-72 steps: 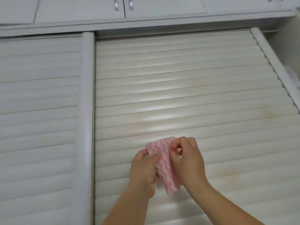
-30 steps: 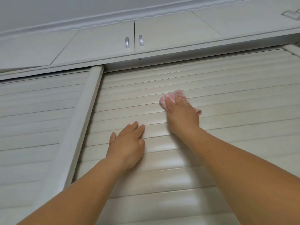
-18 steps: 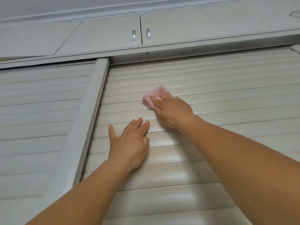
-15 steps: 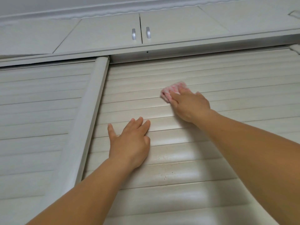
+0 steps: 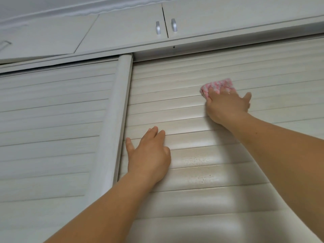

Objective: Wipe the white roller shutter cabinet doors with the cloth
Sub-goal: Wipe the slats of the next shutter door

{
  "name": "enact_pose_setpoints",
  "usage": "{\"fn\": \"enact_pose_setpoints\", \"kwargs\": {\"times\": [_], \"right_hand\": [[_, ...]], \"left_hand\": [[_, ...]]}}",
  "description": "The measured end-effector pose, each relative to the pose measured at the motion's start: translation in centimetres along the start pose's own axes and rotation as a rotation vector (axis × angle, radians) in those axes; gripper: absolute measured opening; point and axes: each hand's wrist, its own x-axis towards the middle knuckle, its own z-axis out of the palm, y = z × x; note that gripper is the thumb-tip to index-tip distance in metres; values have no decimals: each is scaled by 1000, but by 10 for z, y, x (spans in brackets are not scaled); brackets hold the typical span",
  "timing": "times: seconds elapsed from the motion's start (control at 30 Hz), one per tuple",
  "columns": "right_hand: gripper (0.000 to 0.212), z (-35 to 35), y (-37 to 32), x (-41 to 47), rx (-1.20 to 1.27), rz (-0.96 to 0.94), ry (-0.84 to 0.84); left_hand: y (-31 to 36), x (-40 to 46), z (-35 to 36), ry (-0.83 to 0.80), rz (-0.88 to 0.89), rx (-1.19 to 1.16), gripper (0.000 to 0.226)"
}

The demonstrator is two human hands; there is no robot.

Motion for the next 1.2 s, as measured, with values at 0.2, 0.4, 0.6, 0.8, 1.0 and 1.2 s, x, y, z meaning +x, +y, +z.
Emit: {"fn": "enact_pose_setpoints", "kwargs": {"times": [0.2,0.4,0.6,0.8,1.0,1.2], "right_hand": [[50,6,-55,-7,92,-257,-16],[51,12,-100,-27,145,-532,-58],[47,12,-106,-50,200,-697,-165],[44,10,-80,-73,247,-779,-219],[44,5,-14,-80,148,-621,-167],[48,-4,56,-71,58,-307,-165]], "left_hand": [[-10,-4,3,82,-16,-137,57],[-8,-12,13,177,-66,-121,72],[2,-20,23,274,-160,-338,66],[3,-24,20,293,-257,-437,69],[9,-29,12,84,-242,-229,72],[14,-31,4,-12,-249,-171,69]]}}
